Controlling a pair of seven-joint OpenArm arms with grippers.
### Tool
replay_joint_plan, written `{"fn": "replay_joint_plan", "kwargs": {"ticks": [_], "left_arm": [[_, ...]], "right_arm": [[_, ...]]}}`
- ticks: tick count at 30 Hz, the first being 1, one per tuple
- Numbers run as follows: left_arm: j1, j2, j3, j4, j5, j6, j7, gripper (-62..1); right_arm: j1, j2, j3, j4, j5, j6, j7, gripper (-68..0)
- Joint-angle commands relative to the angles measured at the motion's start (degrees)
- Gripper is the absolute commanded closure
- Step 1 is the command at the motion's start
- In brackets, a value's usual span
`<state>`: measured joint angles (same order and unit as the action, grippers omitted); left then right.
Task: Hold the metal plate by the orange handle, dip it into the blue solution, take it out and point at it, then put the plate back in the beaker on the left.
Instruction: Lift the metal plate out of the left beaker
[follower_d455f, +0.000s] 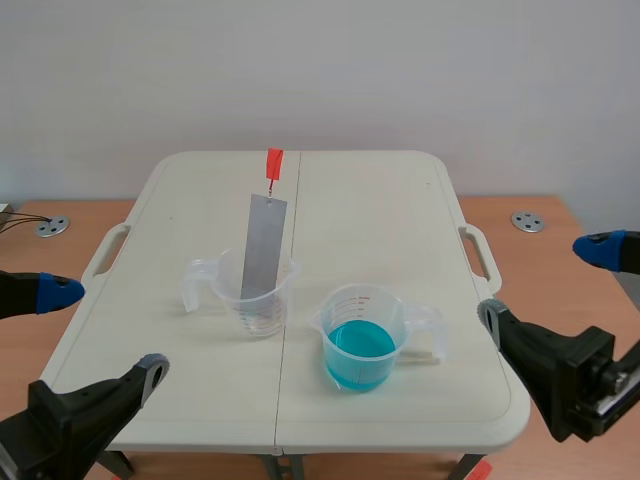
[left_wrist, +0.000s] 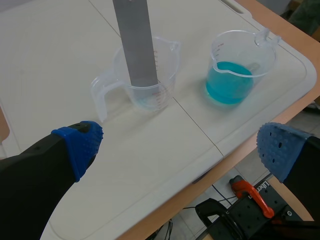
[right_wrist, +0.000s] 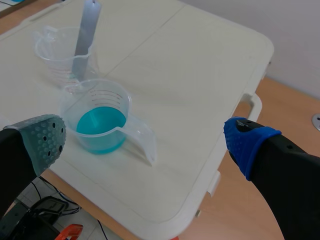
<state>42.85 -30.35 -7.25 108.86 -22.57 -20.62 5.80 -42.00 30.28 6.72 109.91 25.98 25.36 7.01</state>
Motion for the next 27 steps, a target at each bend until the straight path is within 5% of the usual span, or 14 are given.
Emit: {"fn": "replay_joint_plan", "kwargs": {"ticks": [1, 5, 7, 17, 27], "left_arm": [[-0.2, -0.2, 0.2, 0.6, -0.3, 0.1, -0.8, -60.4], [-0.2, -0.2, 0.2, 0.6, -0.3, 0.1, -0.8, -16.6], [-0.2, -0.2, 0.2, 0.6, -0.3, 0.1, -0.8, -3.9], [3.8, -0.2, 0.1, 0.6, 0.0, 0.7, -0.8, -3.1], [15.7, -0.2, 0.0, 0.6, 8.6, 4.2, -0.8, -3.1]], "right_arm": [[2.3, 0.3, -0.3, 0.8, 0.6, 0.0, 0.5, -66.3], [5.9, 0.3, -1.6, 0.3, 0.6, 0.0, -0.7, -66.3], [7.7, 0.3, -2.7, 0.0, 0.6, 0.0, -0.9, -66.3], [19.1, 0.3, -10.2, -5.5, 0.6, 0.0, -3.5, -66.3], [29.2, -2.2, -17.4, -11.0, 1.2, 0.0, -5.0, -66.3]]}}
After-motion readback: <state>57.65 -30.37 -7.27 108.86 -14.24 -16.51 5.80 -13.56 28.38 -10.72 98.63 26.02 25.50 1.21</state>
